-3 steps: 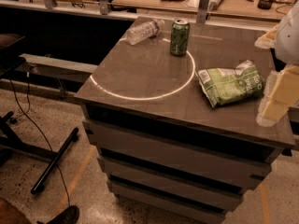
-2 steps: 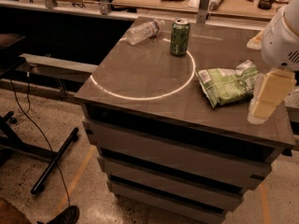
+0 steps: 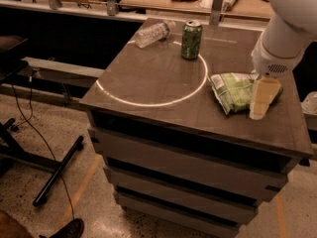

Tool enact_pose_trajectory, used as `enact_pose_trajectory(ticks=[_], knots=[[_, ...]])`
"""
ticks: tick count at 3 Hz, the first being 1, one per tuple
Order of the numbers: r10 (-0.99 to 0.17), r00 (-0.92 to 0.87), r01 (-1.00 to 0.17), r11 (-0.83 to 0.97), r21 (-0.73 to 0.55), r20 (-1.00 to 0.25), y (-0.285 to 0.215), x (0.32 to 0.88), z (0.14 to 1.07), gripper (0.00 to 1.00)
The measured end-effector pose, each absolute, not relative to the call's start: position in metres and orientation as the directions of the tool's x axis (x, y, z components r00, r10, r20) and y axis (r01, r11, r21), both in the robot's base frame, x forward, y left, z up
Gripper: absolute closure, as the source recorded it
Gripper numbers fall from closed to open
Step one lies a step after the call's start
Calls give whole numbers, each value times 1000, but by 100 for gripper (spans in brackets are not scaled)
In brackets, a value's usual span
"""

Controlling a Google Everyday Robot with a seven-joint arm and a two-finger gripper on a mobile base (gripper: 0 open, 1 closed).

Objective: Move green jalapeno chip bag near green can

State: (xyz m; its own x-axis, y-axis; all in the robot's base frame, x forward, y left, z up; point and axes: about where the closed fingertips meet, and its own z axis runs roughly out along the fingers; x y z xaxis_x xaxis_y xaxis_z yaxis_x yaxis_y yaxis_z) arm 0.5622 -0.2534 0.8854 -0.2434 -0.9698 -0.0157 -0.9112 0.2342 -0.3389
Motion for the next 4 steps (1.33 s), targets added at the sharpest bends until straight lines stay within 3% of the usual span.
enact_pose_trajectory(ticks=[1, 2, 4], knots=[[-960, -278, -910, 260, -324, 10, -268, 587, 857, 0], [-956, -293, -909, 280, -309, -3, -275, 603, 836, 15], [-955, -295, -910, 284, -301, -9, -277, 606, 840, 62]])
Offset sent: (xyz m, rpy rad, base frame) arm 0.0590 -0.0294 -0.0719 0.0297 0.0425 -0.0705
